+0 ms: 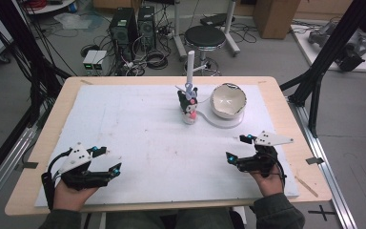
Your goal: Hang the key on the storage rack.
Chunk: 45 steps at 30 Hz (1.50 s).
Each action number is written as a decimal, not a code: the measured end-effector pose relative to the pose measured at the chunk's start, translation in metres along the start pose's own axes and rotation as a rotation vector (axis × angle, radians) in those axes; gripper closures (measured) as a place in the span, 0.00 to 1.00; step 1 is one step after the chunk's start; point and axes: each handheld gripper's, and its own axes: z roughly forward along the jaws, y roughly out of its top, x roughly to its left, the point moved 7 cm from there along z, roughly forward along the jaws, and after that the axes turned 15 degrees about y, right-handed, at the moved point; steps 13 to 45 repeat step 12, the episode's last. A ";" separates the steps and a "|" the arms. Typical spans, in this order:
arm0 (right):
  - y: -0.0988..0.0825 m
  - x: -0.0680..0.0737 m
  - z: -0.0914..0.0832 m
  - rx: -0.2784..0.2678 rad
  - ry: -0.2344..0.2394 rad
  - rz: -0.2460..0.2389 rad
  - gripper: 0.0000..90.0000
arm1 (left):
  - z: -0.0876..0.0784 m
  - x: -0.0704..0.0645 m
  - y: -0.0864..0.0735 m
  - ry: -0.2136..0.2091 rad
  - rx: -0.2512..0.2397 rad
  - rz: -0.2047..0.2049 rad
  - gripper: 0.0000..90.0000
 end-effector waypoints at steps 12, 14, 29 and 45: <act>-0.002 0.000 0.000 0.008 0.003 0.005 0.11 | -0.006 0.003 -0.004 0.016 -0.012 -0.006 0.26; -0.002 0.000 0.000 0.008 0.003 0.005 0.11 | -0.006 0.003 -0.004 0.016 -0.012 -0.006 0.26; -0.002 0.000 0.000 0.008 0.003 0.005 0.11 | -0.006 0.003 -0.004 0.016 -0.012 -0.006 0.26; -0.002 0.000 0.000 0.008 0.003 0.005 0.11 | -0.006 0.003 -0.004 0.016 -0.012 -0.006 0.26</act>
